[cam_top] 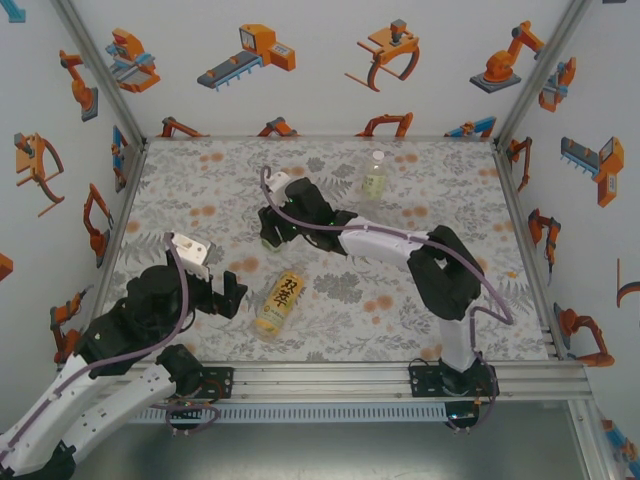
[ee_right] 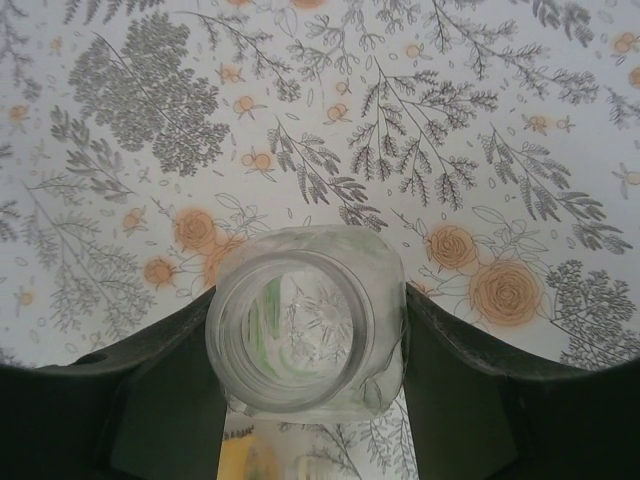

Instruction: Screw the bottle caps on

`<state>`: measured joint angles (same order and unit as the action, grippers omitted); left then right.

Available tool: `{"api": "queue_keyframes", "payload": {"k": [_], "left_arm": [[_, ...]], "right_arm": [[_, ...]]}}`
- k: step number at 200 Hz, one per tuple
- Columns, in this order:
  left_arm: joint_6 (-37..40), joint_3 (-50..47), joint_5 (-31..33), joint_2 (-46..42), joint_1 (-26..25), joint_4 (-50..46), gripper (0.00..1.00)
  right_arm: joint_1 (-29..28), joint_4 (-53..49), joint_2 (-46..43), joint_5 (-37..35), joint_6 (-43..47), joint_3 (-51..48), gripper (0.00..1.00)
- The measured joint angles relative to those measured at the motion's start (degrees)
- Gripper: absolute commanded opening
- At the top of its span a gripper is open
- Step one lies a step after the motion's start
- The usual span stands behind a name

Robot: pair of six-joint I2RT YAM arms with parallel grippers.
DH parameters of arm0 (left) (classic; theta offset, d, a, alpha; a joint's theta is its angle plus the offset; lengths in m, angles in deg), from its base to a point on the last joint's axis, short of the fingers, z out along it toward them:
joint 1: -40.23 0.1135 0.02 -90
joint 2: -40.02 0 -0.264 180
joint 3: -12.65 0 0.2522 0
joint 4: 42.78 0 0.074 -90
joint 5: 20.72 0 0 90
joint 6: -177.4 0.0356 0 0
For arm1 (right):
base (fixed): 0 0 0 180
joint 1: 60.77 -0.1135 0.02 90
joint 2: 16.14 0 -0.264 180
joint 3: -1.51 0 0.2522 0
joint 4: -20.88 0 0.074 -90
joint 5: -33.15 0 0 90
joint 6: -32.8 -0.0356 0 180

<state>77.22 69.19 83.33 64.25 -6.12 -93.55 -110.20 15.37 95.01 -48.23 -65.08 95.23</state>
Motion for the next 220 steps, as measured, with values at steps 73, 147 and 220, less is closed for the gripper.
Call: {"api": "queue_keyframes", "payload": {"k": [73, 147, 220], "left_arm": [[6.5, -4.2, -12.0, -1.1, 0.0, 12.8, 0.94], [13.2, -8.0, -28.1, -0.9, 0.0, 31.9, 0.97], [12.5, -2.5, -43.1, 15.2, -0.2, 39.9, 0.94]], "right_arm": [[0.0, -6.6, -19.8, 7.8, 2.5, -3.9, 0.43], [-0.1, -17.2, -37.0, 22.8, 4.7, -8.2, 0.41], [-1.8, -15.9, -42.8, 29.9, 2.0, -9.6, 0.39]]}}
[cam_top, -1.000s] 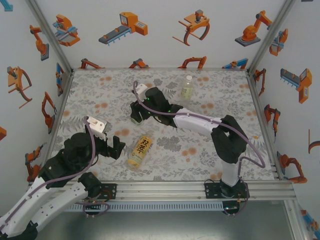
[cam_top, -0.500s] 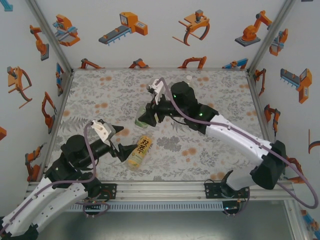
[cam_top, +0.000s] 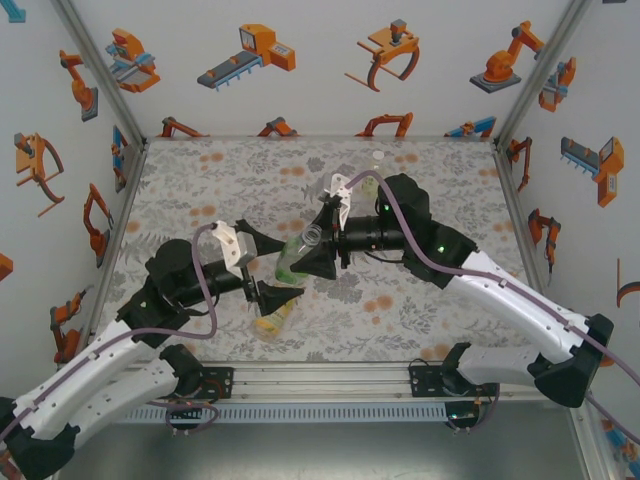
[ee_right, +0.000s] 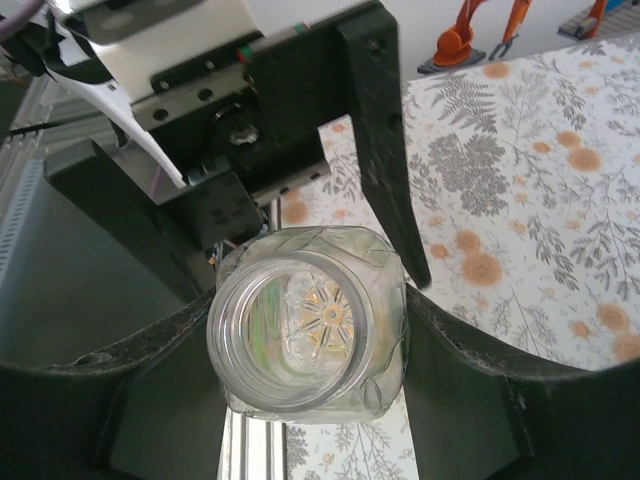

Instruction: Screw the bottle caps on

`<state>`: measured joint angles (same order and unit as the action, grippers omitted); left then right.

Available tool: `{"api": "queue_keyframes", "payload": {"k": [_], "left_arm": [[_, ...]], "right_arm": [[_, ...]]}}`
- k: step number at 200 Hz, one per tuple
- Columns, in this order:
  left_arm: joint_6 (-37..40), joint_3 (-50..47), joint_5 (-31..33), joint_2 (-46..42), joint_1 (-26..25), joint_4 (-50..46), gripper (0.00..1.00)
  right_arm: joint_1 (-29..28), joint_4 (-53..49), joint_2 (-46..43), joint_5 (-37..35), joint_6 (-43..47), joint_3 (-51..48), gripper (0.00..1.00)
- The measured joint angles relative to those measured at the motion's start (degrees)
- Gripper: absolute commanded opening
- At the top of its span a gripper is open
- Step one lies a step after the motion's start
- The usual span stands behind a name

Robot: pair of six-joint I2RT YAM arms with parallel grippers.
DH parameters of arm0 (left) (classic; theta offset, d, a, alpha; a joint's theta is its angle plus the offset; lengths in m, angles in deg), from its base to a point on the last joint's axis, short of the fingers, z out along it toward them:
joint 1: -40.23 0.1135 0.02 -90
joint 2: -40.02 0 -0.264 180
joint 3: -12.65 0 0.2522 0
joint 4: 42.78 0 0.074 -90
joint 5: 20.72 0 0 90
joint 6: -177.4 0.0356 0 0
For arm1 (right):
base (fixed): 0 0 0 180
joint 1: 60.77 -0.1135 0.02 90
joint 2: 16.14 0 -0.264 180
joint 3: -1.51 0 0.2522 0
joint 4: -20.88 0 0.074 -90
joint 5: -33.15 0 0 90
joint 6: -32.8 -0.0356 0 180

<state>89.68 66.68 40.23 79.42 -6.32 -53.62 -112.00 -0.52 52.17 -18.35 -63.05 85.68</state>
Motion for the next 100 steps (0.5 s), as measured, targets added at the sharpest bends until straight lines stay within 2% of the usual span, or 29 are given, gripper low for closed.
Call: {"api": "queue_keyframes", "payload": {"k": [51, 100], "left_arm": [[-0.6, 3.9, -2.0, 3.9, -1.2, 1.4, 0.83], [-0.6, 4.0, -3.0, 4.9, -2.0, 1.6, 0.78]], "right_arm": [[-0.6, 1.2, 0.0, 0.5, -0.9, -0.1, 0.38], [-1.9, 2.8, 0.0, 0.4, -1.6, -0.1, 0.37]]}}
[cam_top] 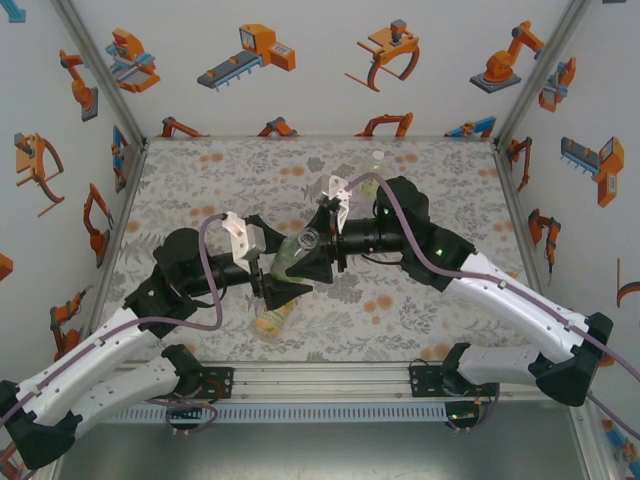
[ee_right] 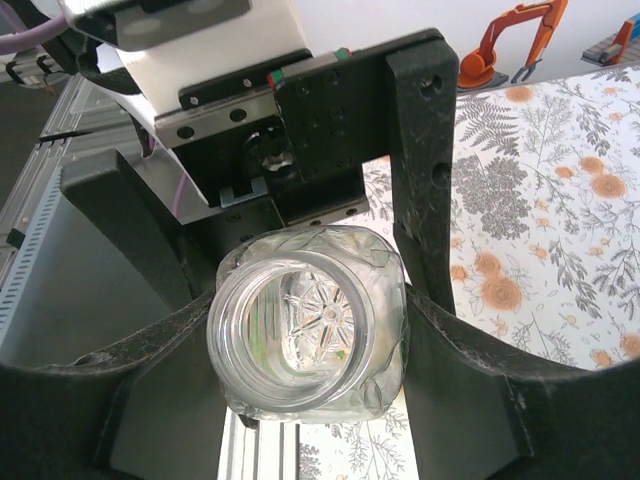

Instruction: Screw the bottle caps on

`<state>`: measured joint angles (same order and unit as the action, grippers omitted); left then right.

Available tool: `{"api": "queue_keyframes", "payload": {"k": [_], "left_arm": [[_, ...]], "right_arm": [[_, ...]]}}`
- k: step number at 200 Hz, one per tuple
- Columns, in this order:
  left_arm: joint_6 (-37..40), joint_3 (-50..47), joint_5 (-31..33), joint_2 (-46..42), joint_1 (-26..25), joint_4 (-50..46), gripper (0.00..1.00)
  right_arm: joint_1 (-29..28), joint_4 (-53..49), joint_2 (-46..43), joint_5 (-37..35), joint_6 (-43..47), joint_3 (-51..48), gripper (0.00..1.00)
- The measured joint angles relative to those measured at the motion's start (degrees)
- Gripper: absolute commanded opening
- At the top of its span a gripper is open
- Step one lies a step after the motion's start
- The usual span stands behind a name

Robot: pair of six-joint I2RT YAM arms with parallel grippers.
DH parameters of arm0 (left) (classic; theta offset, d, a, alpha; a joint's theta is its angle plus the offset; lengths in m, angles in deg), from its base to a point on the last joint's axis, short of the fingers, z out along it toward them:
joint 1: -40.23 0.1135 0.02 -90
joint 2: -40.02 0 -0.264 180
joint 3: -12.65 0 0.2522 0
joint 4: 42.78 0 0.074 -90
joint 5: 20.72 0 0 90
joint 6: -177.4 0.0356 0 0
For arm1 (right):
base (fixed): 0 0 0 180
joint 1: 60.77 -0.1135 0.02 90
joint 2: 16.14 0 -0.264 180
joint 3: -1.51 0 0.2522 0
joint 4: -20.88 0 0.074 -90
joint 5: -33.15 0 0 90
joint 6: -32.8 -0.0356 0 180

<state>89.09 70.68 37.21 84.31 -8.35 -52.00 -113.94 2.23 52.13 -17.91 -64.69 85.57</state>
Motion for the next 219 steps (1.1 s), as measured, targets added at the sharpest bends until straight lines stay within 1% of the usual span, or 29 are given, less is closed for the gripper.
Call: {"api": "queue_keyframes", "payload": {"k": [27, 65, 104, 112, 125, 135, 150, 171, 196, 219], "left_arm": [[0.0, 0.0, -0.3, 0.0, -0.5, -0.1, 0.68], [0.0, 0.0, -0.3, -0.6, -0.5, -0.4, 0.59], [0.1, 0.0, -0.3, -1.0, -0.9, -0.7, 0.47], [0.1, 0.0, -0.3, -1.0, -0.9, -0.7, 0.46], [0.1, 0.0, -0.3, -1.2, -0.9, -0.7, 0.44], [0.2, 0.0, -0.2, -1.2, -0.9, -0.7, 0.42], [0.5, 0.0, 0.6, -1.4, -0.9, -1.4, 0.39], [1.0, -0.1, 2.8, -2.2, -0.9, -2.6, 0.32], [1.9, -0.6, 6.0, -4.0, -0.9, -3.5, 0.25], [2.6, -1.0, 8.9, -5.7, -0.9, -4.8, 0.19]], "right_arm": [[-0.6, 0.5, -0.2, -0.2, -0.3, -0.1, 0.37], [-1.1, 0.9, -0.3, -0.9, -0.6, -0.1, 0.37], [-1.6, 0.9, -0.6, -1.4, -0.6, -0.1, 0.37], [-1.7, 0.9, -0.7, -1.5, -0.7, -0.1, 0.41], [-1.9, 0.9, -0.8, -1.9, -0.7, -0.1, 0.54], [-2.0, 0.9, -0.9, -2.4, -0.7, -0.2, 0.62], [-2.2, 1.1, -1.3, -3.6, -0.8, -0.5, 0.69], [-2.2, 0.9, -2.4, -6.4, -0.8, -0.7, 0.74], [-2.2, -0.9, -4.8, -11.3, -0.3, -0.7, 0.75], [-2.2, -3.1, -7.2, -17.8, 0.3, -0.7, 0.75]]}}
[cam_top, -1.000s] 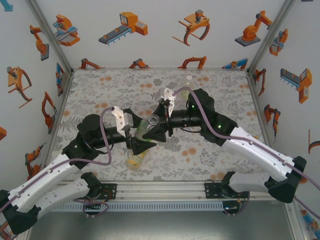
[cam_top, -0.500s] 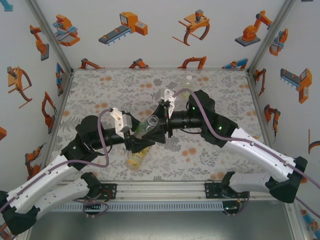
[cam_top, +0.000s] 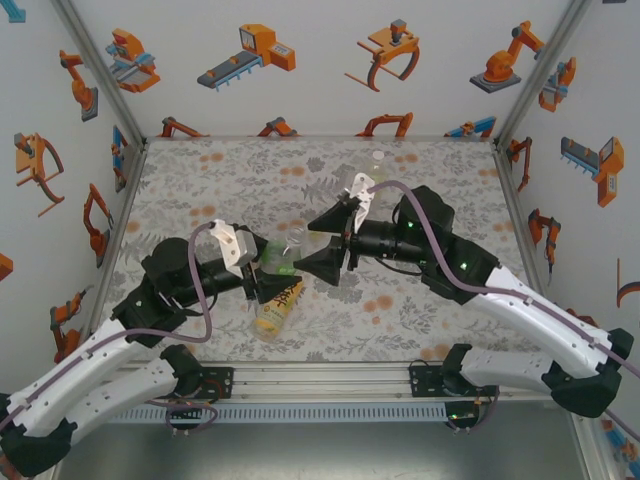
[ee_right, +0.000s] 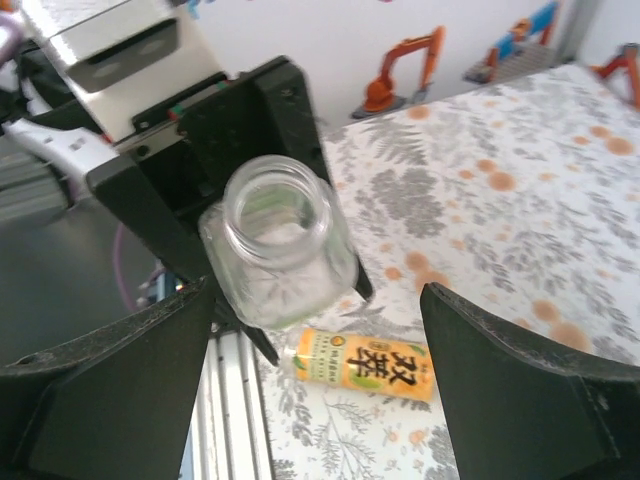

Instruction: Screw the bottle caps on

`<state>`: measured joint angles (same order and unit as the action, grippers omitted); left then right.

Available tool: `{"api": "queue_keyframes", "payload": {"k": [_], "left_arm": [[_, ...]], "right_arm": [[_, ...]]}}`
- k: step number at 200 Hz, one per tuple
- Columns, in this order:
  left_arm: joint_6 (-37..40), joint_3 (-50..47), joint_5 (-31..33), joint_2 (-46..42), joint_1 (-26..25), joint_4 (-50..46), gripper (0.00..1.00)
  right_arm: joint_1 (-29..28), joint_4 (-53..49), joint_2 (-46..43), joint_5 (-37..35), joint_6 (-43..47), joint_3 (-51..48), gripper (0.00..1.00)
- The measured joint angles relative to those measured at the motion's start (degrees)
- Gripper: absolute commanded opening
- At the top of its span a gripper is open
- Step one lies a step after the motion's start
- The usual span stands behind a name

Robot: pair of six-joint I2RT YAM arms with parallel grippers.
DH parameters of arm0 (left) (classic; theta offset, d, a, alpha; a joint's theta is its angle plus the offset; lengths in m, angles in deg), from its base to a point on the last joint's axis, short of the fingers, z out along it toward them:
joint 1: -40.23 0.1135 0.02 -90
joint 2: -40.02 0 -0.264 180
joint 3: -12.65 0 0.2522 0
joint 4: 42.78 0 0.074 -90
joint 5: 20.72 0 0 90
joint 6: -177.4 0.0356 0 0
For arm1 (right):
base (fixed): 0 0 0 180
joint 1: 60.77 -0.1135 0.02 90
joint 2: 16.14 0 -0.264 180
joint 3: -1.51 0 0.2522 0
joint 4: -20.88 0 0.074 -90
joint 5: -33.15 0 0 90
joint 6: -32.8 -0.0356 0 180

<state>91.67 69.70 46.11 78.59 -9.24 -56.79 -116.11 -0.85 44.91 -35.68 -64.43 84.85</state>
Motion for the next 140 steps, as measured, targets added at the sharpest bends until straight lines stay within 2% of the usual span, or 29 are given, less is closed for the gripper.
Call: {"api": "queue_keyframes", "payload": {"k": [38, 62, 93, 140], "left_arm": [[0.5, -0.4, 3.5, -1.7, 0.0, -2.2, 0.07], [0.5, -0.8, 4.9, -2.8, 0.1, -3.5, 0.01], [0.5, -1.1, 5.8, -4.2, 0.5, -4.6, 0.0], [0.4, -1.1, 6.1, -4.2, 0.9, -6.6, 0.0]], "right_arm": [[0.5, -4.3, -1.4, -12.4, 0.8, 0.1, 0.7], [2.6, -7.5, -0.2, -17.6, 0.4, 0.0, 0.69], [7.8, -9.9, 2.1, -19.8, -1.9, -1.8, 0.66], [18.8, -12.4, 6.2, -19.7, -9.8, -10.8, 0.61]]}}
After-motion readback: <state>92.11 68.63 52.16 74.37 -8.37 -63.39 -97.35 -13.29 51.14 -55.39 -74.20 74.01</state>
